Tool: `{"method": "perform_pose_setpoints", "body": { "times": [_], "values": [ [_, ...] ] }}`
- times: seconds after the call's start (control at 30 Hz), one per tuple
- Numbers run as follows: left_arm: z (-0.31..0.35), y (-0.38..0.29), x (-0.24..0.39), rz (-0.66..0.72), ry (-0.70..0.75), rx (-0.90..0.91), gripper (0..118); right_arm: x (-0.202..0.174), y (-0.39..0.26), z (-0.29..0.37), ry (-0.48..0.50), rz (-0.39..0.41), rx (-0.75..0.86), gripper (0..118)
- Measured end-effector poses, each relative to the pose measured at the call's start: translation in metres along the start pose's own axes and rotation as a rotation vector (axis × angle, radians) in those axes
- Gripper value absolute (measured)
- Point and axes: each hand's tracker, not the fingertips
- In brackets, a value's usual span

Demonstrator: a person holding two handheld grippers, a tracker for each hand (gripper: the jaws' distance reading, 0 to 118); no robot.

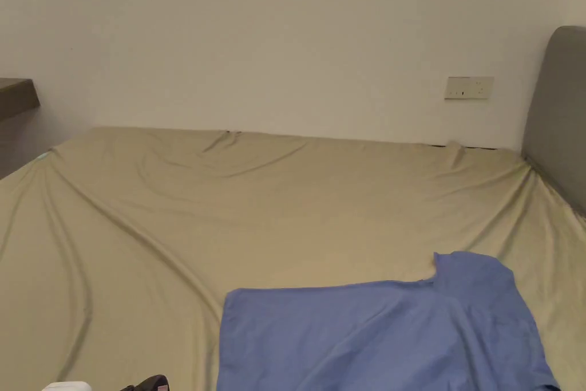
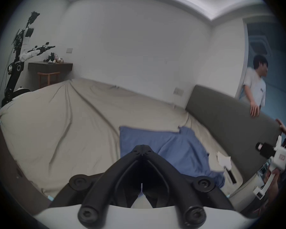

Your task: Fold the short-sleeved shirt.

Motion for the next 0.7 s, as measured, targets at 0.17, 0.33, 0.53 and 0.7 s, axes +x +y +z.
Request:
{"method": "perform_pose_setpoints", "body": {
  "times": [0.17,0.33,0.53,0.7],
  "values": [
    [-0.055,-0.029,-0.032,0.162,0.063,-0.253,0,0.001,-0.013,-0.005,-0.008,-0.003,-0.054,3],
    [-0.129,-0.062,-0.050,0.200,0.118,-0.514,118,0.004,-0.023,-0.013,-0.038,-0.003,-0.100,3],
    [-0.158,-0.083,-0.046,0.196,0.166,-0.557,21,0.005,-0.033,-0.028,-0.056,0.025,-0.169,3],
    [-0.152,-0.088,-0.040,0.174,0.142,-0.566,6,0.006,-0.048,-0.049,-0.059,0.068,-0.231,3]
  ]
}}
